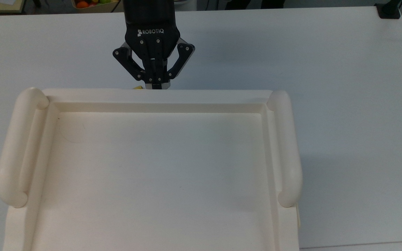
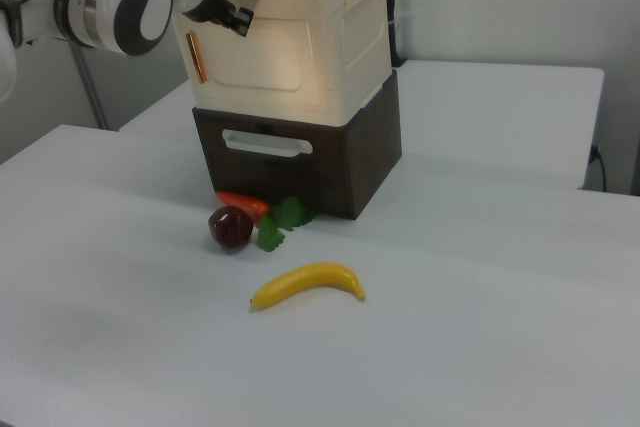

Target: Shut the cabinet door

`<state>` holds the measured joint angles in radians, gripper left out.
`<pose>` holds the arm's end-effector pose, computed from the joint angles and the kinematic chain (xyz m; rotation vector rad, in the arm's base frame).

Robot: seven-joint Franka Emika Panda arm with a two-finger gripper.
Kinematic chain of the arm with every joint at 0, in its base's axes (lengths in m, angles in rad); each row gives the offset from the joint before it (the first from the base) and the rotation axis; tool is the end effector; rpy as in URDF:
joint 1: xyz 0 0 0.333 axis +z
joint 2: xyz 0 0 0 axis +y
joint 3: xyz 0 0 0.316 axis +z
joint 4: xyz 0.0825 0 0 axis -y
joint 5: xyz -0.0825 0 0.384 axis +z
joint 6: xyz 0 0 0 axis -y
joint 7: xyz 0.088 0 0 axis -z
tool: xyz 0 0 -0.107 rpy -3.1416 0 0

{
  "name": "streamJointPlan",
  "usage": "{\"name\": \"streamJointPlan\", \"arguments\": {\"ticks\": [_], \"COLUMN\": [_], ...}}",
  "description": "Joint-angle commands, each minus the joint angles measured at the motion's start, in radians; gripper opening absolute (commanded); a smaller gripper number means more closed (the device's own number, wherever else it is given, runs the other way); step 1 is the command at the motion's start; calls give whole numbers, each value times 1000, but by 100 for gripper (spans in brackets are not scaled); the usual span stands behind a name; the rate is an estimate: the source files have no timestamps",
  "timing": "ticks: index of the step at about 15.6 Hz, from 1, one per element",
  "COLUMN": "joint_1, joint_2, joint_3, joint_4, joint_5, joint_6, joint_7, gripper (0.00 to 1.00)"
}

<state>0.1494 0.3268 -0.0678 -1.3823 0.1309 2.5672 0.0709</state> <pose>0.7066 0.0648 0.6315 -2.7198 0.0723 -1.2311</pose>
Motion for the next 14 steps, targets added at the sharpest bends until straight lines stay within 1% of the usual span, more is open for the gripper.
{"name": "streamJointPlan", "arguments": {"ticks": [1,8,10,12,14], "joint_1": [13,12,10,15,18], "joint_2": [3,9,-1,-44,-99], "joint_3": [-12,-12,-12,-14,-14], "joint_4": [-21,-27,-37,-108,-170], "joint_5": [-8,-11,-19,-23,-57], "joint_6": [39,56,38,-8,-98], "joint_7": [3,-6,-10,-20,-28], "gripper": [0,0,0,0,0]}}
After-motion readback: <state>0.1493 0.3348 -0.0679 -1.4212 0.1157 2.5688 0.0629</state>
